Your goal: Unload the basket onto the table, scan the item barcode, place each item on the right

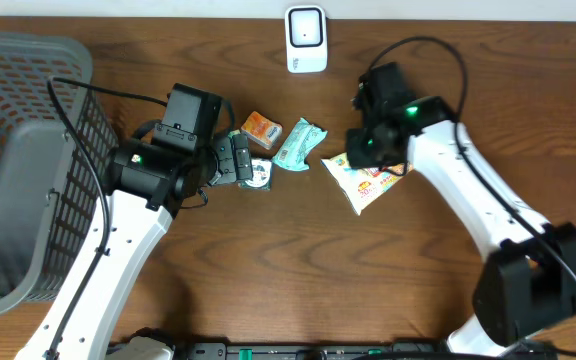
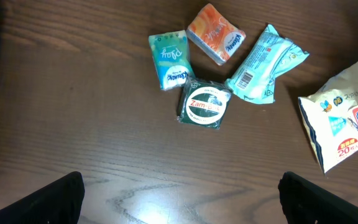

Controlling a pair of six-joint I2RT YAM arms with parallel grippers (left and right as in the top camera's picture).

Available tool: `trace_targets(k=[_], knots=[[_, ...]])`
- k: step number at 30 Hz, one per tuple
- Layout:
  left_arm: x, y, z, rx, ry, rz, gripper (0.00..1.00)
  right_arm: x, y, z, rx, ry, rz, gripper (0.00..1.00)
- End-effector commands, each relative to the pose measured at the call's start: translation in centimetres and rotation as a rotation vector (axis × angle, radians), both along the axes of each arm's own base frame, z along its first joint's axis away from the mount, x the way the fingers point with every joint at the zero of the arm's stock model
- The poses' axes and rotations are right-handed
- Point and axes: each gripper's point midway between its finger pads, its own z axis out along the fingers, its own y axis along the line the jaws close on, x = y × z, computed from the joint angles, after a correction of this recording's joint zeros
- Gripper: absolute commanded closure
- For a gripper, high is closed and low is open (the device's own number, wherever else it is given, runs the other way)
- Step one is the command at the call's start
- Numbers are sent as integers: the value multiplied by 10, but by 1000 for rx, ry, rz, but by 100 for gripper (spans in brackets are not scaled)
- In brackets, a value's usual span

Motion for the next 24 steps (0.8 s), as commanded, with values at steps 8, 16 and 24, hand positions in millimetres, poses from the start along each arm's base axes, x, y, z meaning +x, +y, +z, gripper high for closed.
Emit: trace_targets(k=[8, 16, 24], knots=[[2, 2, 6, 7, -20, 2, 2, -22, 37, -62, -47, 120, 104, 61], [2, 2, 6, 7, -20, 2, 2, -36, -44, -71, -445, 174, -68, 61], [2, 2, 6, 7, -20, 2, 2, -30, -122, -54, -641, 194, -205, 61]])
